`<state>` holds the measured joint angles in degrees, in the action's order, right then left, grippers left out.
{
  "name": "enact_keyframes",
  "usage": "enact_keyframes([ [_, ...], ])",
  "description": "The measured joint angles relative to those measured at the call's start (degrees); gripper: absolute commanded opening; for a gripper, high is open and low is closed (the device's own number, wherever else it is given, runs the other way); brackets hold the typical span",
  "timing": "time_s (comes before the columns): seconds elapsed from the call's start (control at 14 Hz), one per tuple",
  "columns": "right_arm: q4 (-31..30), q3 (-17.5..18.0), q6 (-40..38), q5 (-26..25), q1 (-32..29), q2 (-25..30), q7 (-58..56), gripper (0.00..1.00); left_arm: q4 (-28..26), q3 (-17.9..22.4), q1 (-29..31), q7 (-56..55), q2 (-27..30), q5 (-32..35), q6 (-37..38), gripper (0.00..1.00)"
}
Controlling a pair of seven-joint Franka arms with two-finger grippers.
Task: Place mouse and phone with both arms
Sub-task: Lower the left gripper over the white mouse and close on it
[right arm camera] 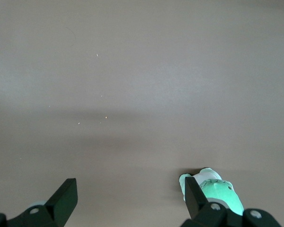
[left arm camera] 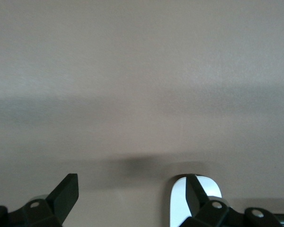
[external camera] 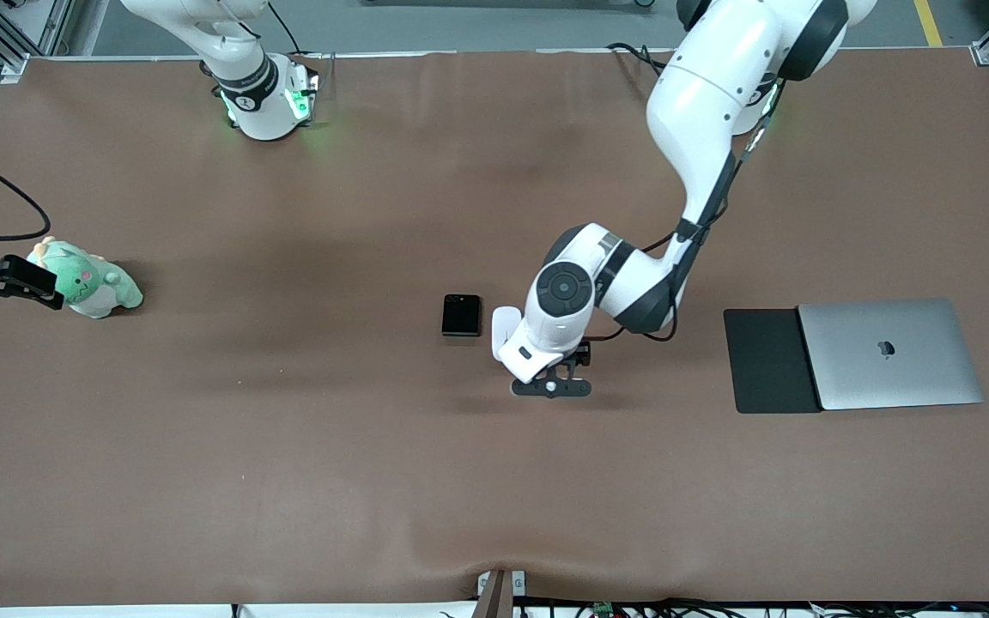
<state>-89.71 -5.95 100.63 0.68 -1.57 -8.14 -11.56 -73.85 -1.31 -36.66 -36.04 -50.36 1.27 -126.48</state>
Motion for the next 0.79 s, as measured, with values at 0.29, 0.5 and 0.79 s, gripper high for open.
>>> enact_keyframes([
  [0.29, 0.0, 0.0, 0.0, 0.0, 0.0, 0.0, 0.0, 1.0, 0.95, 0.08, -2.3, -3.24, -2.17, 0.0, -1.96, 1.0],
  [0.5, 0.0, 0.0, 0.0, 0.0, -0.01, 0.0, 0.0, 1.0, 1.54, 0.05, -4.18, -4.17, -3.16, 0.0, -2.29, 1.0],
  [0.79, -0.01, 0.0, 0.0, 0.0, -0.04, 0.0, 0.0, 1.0, 1.54, 0.05, -6.34, -5.38, -3.36, 0.0, -2.28, 1.0],
])
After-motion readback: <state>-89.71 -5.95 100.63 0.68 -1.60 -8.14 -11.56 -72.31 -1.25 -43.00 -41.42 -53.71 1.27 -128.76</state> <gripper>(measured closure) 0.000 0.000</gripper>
